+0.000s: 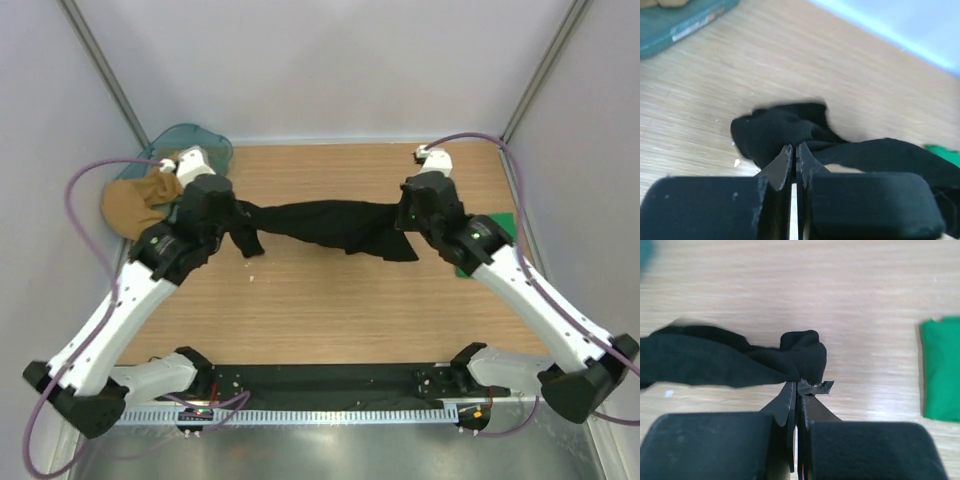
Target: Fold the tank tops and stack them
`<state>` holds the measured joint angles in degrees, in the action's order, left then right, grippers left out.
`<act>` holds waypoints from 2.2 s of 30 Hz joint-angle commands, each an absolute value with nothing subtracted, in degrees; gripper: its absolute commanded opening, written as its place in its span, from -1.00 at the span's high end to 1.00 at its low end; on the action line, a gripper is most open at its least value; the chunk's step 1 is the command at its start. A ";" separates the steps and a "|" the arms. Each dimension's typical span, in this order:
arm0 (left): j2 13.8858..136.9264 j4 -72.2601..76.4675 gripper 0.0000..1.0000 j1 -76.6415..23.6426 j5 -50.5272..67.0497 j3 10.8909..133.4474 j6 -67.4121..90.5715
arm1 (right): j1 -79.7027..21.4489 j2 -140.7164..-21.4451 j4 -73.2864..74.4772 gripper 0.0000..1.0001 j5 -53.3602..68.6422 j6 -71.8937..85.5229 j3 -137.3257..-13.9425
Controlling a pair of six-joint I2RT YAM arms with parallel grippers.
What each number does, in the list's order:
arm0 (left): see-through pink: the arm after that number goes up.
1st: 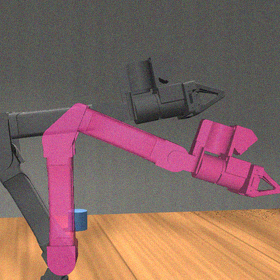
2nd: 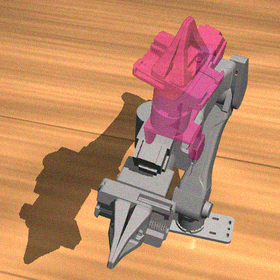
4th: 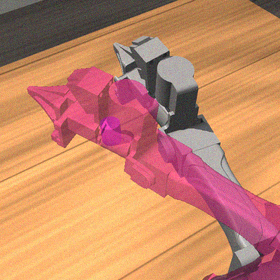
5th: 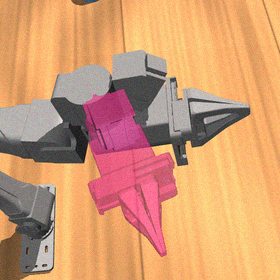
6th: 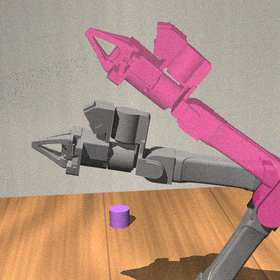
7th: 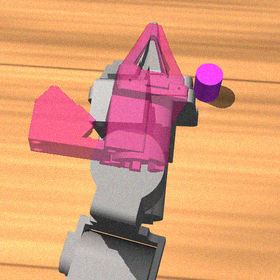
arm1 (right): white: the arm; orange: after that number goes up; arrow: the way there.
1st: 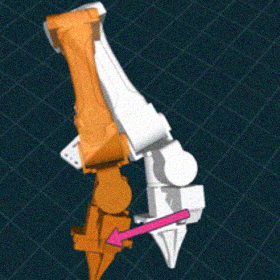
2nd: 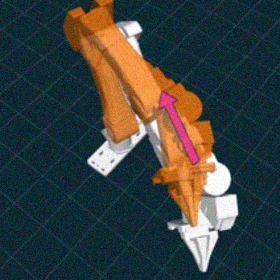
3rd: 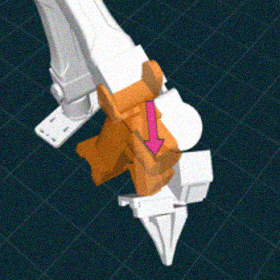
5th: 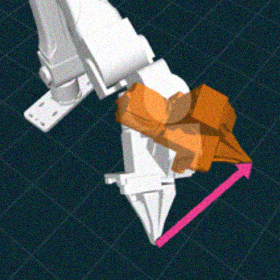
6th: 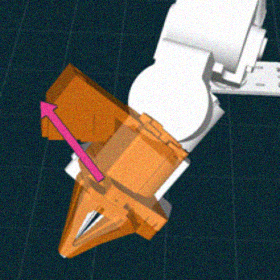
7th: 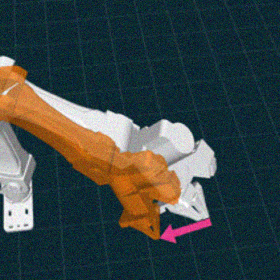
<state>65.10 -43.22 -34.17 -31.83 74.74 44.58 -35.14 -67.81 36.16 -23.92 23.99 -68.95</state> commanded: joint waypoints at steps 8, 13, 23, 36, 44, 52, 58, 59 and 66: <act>44.30 -53.43 1.00 -34.89 -23.04 72.07 46.93 | -35.16 -46.94 50.16 0.98 -6.24 21.18 -77.25; 48.66 -53.69 1.00 -34.81 -24.77 72.77 45.71 | -35.24 -54.21 56.51 0.98 -10.35 19.08 -83.32; 82.90 -37.28 0.96 -13.72 -10.45 78.44 40.96 | -13.82 -92.60 47.72 0.65 1.07 20.54 -96.21; 89.04 -42.01 -0.66 -19.07 -13.71 83.34 37.88 | -13.17 -92.47 33.41 -0.25 11.33 23.56 -76.50; 82.79 -32.89 -0.64 -24.26 -9.59 65.41 42.89 | -19.23 -97.55 30.84 -0.11 3.89 20.13 -75.49; 82.88 -29.71 -0.55 -24.61 -7.73 59.60 43.42 | -25.13 -107.74 34.72 0.02 -7.64 18.99 -83.58; 84.28 -29.79 -0.61 -24.87 -10.28 59.15 42.72 | -27.59 -112.23 35.42 -0.12 -11.69 18.72 -87.62; 84.90 -29.79 -0.61 -24.87 -10.46 59.76 42.63 | -27.68 -113.28 35.25 -0.13 -11.78 18.81 -88.76; 89.29 -28.48 -0.57 -24.96 -9.93 61.52 42.19 | -29.79 -117.94 36.91 -0.18 -14.49 18.46 -94.73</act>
